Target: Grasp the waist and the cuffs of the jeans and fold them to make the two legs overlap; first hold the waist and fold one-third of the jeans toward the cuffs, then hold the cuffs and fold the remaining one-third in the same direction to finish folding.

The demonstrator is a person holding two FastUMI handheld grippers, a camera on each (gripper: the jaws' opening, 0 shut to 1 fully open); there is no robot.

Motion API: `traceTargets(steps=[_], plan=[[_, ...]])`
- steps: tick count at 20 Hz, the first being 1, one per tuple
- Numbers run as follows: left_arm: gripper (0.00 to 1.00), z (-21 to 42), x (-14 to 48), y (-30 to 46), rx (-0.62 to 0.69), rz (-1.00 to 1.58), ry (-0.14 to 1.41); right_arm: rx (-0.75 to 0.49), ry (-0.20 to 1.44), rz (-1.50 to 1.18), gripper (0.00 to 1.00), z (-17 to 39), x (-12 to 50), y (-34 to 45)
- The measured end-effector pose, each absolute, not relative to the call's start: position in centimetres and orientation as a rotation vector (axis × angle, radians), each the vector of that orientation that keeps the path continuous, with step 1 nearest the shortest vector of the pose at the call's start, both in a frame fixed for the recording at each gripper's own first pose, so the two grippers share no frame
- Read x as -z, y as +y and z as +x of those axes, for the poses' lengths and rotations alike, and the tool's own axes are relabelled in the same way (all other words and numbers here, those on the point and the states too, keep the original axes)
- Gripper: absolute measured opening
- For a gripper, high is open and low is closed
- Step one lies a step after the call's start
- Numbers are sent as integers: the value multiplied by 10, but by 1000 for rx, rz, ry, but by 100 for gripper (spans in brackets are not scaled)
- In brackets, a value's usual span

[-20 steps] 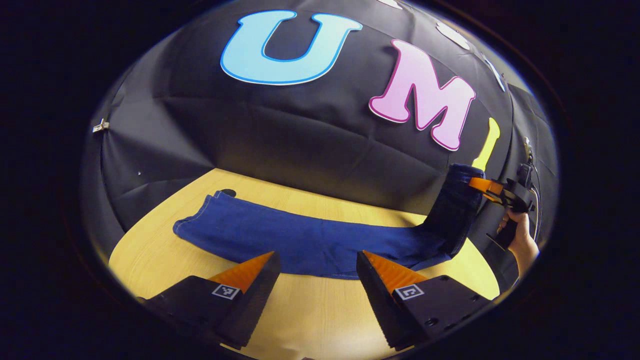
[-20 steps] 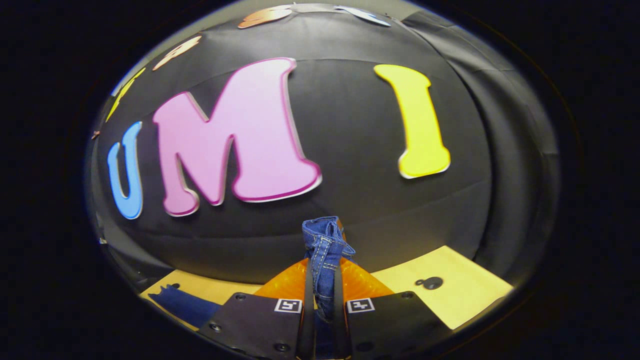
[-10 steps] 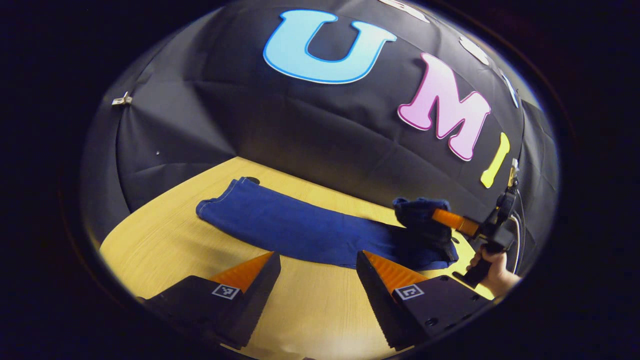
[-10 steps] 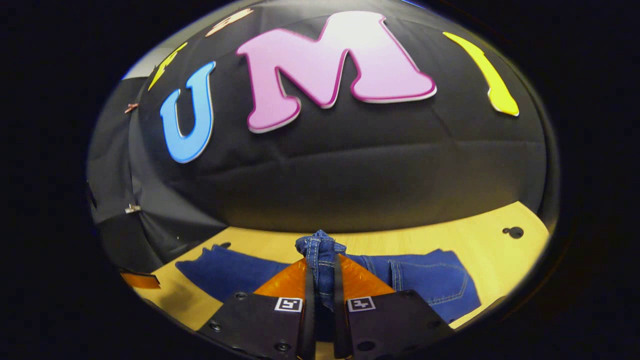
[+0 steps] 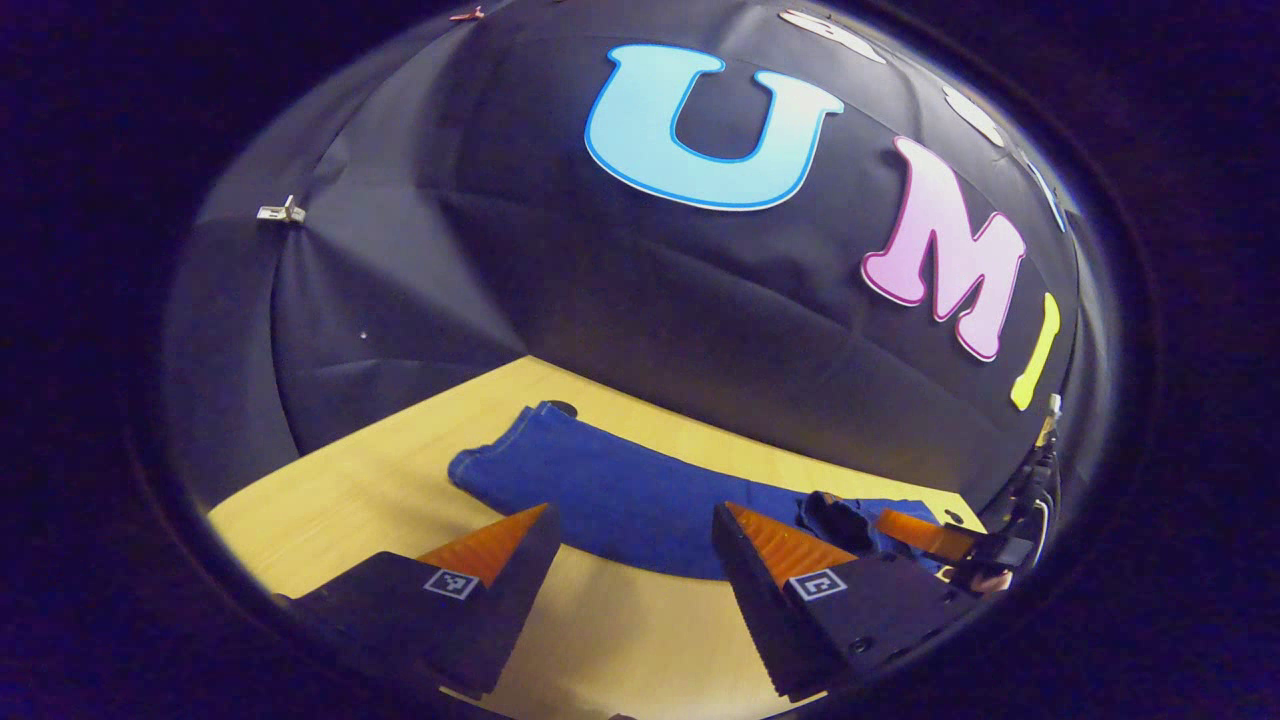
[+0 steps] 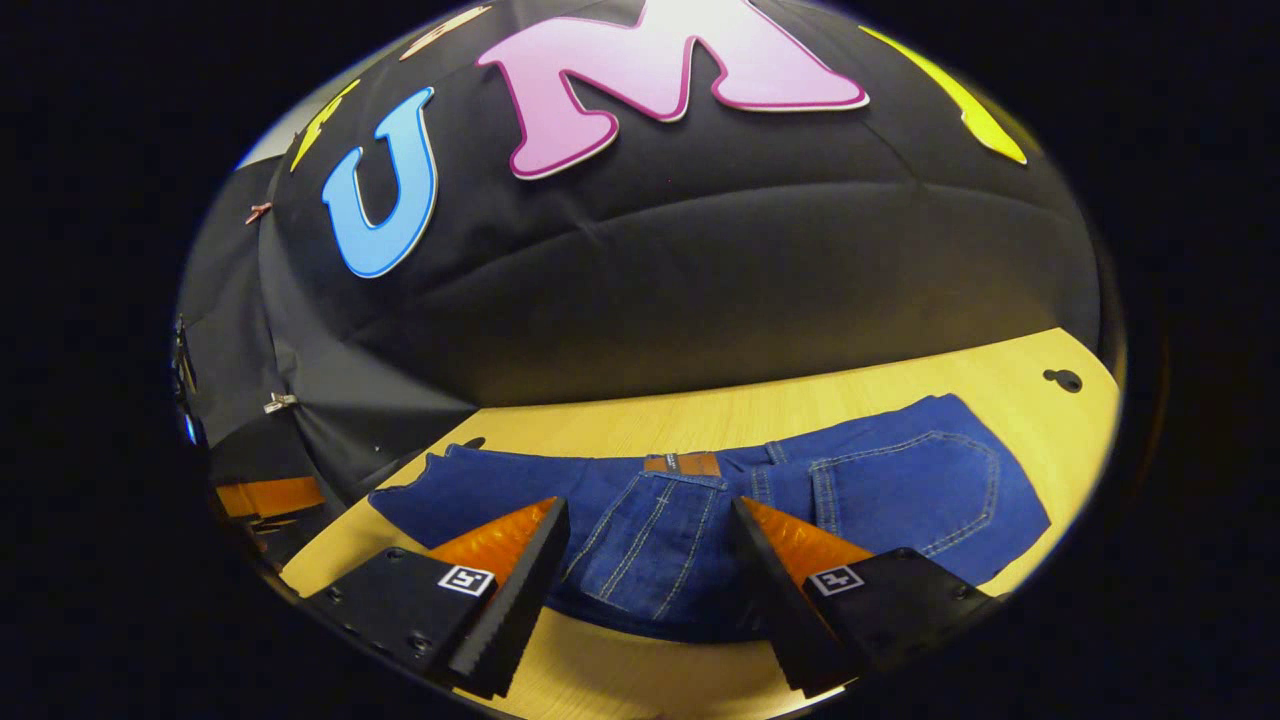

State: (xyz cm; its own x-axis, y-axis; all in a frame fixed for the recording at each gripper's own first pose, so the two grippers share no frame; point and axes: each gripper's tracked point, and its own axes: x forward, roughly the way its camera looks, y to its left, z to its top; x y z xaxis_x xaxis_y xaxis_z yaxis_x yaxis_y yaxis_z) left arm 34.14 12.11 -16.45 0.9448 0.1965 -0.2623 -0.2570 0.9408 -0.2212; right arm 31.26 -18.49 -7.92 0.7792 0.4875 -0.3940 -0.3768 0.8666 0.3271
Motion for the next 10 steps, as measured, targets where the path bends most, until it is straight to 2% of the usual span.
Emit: traceTargets(steps=[3,6,10], plan=[[96,369,170,181,-329,-195,244,-413,424,221,97,307,57,-226],[96,388,195,222,-395,-152,322,-374,369,193,97,299,38,-255],[96,414,232,243,-431,-201,418,-332,386,175,97,287,39,-286]])
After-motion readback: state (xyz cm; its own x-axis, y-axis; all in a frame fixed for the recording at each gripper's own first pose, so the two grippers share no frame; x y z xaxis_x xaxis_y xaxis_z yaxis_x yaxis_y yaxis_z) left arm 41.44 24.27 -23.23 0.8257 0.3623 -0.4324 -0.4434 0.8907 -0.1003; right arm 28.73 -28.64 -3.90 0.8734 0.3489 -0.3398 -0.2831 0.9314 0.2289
